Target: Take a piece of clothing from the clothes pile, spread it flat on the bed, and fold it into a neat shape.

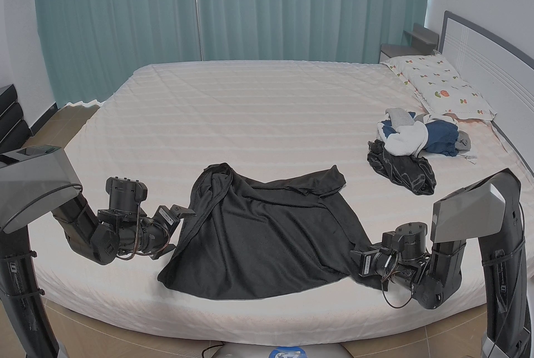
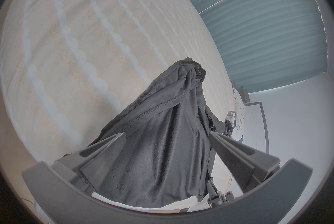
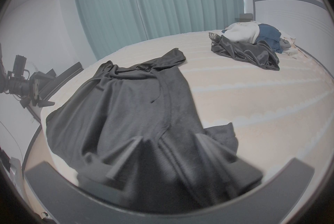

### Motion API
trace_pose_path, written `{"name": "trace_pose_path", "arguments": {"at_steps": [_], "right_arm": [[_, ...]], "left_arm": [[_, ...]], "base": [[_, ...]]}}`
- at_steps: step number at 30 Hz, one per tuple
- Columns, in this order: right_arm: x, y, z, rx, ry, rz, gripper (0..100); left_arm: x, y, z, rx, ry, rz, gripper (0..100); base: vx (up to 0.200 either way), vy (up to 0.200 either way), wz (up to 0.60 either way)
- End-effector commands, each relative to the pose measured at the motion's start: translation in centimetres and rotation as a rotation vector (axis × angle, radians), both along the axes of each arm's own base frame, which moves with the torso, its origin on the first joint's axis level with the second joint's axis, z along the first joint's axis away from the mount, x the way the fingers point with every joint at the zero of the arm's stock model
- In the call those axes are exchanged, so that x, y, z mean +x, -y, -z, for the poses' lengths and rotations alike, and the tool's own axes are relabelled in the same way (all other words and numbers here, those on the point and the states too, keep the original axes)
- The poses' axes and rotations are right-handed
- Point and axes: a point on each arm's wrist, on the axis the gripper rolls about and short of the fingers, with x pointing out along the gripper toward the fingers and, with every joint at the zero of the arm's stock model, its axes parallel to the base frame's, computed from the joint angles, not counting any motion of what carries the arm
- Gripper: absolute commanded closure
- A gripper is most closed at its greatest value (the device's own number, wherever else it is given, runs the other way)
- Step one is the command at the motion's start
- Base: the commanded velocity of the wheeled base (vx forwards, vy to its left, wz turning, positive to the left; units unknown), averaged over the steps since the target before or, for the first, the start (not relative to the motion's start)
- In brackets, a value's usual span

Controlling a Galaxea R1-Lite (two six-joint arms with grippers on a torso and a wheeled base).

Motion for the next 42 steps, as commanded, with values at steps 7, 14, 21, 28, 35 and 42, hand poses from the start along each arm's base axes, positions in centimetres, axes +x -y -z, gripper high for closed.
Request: {"name": "trace_pose_path", "arguments": {"at_steps": [7,14,21,28,35,42], "right_arm": [[1.2,1.3,-0.9,0.033,0.058,0.069,100],[3.3,5.3,-0.9,0.093,0.079,0.208,100],[5.0,8.6,-0.1,0.106,0.086,0.316,100],[5.2,10.3,0.6,0.152,0.071,0.370,100],[5.9,11.7,0.2,0.235,0.093,0.427,100],[6.4,12.0,0.4,0.296,0.098,0.452,100]], "left_arm": [[0.0,0.0,0.1,0.001,-0.002,0.001,0],[-0.1,0.0,0.1,0.001,-0.003,0.001,0],[-0.1,0.0,0.1,0.003,-0.004,0.001,0],[-0.1,0.0,0.1,0.003,-0.004,0.001,0],[-0.1,0.0,0.1,0.003,-0.004,0.001,0],[0.1,0.0,0.0,0.003,0.002,-0.001,0]], "base": [[0.000,0.000,0.00],[0.000,0.000,0.00],[0.000,0.000,0.00],[0.000,0.000,0.00],[0.000,0.000,0.00],[0.000,0.000,0.00]]}}
